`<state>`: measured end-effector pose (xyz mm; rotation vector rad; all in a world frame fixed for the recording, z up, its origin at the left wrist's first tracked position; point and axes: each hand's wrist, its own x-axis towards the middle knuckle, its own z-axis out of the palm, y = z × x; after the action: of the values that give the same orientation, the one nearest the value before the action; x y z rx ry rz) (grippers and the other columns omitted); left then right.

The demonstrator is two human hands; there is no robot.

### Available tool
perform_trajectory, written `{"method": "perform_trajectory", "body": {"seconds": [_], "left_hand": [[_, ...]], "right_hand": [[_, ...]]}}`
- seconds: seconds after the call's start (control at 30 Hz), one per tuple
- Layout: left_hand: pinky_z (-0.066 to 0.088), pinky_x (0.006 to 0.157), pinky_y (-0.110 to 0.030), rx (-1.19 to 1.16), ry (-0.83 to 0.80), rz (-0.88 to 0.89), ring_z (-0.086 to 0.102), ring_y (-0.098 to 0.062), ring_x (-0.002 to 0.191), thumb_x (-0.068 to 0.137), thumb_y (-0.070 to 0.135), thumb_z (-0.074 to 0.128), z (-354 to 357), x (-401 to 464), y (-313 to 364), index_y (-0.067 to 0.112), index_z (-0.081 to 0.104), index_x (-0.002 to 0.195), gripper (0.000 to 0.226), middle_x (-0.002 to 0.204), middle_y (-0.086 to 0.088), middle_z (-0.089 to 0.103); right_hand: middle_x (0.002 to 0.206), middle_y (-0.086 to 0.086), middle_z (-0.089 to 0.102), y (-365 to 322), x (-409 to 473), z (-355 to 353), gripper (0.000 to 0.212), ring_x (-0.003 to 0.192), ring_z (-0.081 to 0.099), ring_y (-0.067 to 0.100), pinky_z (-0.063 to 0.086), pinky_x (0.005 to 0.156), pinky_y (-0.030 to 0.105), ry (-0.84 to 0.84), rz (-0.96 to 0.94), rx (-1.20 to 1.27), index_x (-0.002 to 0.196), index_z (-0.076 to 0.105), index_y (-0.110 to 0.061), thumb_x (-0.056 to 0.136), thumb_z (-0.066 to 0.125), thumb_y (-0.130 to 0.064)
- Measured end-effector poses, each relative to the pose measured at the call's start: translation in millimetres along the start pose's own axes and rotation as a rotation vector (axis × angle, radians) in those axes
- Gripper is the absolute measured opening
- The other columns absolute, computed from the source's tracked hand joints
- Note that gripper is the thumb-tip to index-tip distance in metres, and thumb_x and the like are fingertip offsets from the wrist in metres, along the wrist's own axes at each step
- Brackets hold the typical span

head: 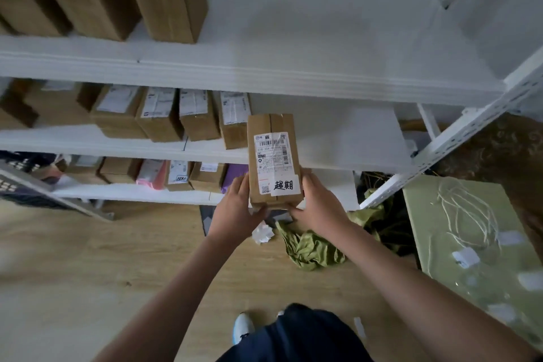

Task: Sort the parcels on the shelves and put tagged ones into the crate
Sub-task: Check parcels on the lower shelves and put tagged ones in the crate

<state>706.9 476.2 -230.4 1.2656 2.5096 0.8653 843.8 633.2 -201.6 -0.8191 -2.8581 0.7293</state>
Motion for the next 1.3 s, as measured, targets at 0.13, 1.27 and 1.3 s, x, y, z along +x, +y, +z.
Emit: {"method": "perform_trajectory", "body": {"seconds": [0.13,1.27,1.3], "left_hand": [[0.057,0.078,-0.038,0.016,0.129,-0.115,0.053,-0.015,0.114,0.077,0.039,0.072,-21.5,-30.5,-4.5,0.028,0.038,0.142,0.074,0.132,0.006,0.047],[0.056,0.079,-0.043,0.036,0.680,-0.651,0.055,-0.015,0.113,0.076,0.032,0.066,-319.7,-342.5,-339.7,0.030,0.041,0.142,0.071,0.123,0.006,0.051],[0.057,0.078,-0.042,0.045,0.685,-0.654,0.055,-0.016,0.112,0.076,0.031,0.067,-331.4,-345.0,-352.9,0.029,0.041,0.142,0.071,0.123,0.006,0.051]], "right_hand": [[0.138,-0.002,0.050,-26.6,7.1,3.2,0.093,0.108,0.062,0.019,0.058,0.084,0.037,-0.058,-0.151,0.008,0.154,0.023,-0.021,0.082,0.079,-0.037],[0.131,0.000,0.053,-558.4,25.5,253.7,0.075,0.111,0.060,0.023,0.052,0.084,0.034,-0.461,-0.815,0.017,0.145,0.037,-0.021,0.083,0.077,-0.035],[0.130,0.000,0.053,-575.2,28.7,261.0,0.076,0.111,0.060,0.022,0.051,0.083,0.032,-0.463,-0.820,0.026,0.146,0.037,-0.021,0.083,0.077,-0.035]]}}
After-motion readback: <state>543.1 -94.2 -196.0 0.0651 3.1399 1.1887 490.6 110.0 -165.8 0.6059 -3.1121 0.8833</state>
